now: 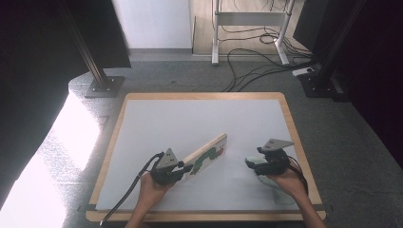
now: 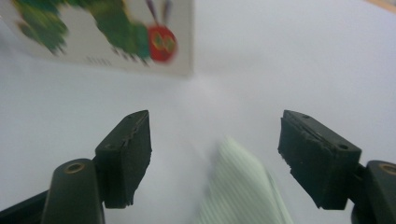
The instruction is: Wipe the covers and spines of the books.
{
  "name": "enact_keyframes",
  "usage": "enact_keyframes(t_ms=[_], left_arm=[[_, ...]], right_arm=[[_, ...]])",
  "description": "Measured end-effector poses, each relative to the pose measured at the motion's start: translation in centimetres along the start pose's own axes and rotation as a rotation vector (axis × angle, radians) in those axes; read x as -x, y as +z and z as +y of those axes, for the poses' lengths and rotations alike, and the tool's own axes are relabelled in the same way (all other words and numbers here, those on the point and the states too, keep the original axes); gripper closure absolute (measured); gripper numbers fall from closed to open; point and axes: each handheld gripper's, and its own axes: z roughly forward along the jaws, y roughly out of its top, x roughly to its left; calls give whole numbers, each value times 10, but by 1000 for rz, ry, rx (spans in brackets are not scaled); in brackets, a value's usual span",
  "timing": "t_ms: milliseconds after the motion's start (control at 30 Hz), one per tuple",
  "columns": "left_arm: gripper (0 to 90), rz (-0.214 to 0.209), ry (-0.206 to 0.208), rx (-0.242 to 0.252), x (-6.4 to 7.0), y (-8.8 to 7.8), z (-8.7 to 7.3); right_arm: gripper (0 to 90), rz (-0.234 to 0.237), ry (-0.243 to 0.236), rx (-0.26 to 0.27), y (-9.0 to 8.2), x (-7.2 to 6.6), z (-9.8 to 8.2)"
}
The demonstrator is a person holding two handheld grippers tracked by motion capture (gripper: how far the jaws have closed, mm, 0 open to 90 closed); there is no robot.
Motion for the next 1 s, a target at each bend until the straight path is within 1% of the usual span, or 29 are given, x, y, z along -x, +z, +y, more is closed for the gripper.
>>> enact_keyframes(t_ms=[100,133,200,233,267,333,367,433,467,500,533,567,633,700,733,833,933,967,1000], left_arm=[[743,0,0,0,-1,0,0],[743,0,0,0,-1,0,0],[743,0,1,0,-1,0,0],[743,0,1,0,-1,0,0],[742,0,1,0,-1,0,0],[742,-1,1,-1,-1,0,0],[742,-1,2,0,-1,0,0],[741,-1,3,0,-1,0,0],[740,-1,3,1,-1,0,0],[740,-1,3,1,-1,0,0],[740,0,2,1,-1,0,0],[740,0,2,1,-1,0,0],[741,0,0,0,-1,0,0],[741,-1,-2,0,-2,0,0],[742,1,-2,-1,-2,0,0],[743,3,-4,0,-4,0,0],[743,3,-7,-1,-6,0,0],[743,3,-7,-1,-6,0,0],[743,3,-9,-1,-7,0,0]], right_arm=[[214,-39,23,-33,-15,5,-18],[208,-52,37,-47,-20,7,-26],[206,-65,57,-73,-26,10,-38],[206,-65,57,-73,-26,10,-38],[212,-86,74,-108,-30,12,-53],[254,-98,84,-143,-32,14,-65],[295,-100,87,-155,-32,14,-69],[456,-102,81,-174,-34,13,-78],[562,-115,82,-169,-35,14,-82],[665,-107,90,-165,-36,14,-83],[759,-81,95,-155,-36,14,-84],[796,-76,99,-144,-36,13,-84],[810,-63,78,-134,-35,8,-79],[811,-55,72,-127,-34,5,-75],[812,-13,44,-105,-31,-3,-63],[811,42,4,-93,-21,-16,-46],[809,105,-36,-84,-7,-33,-27],[809,105,-36,-84,-7,-33,-27],[808,141,-55,-80,-1,-40,-20]])
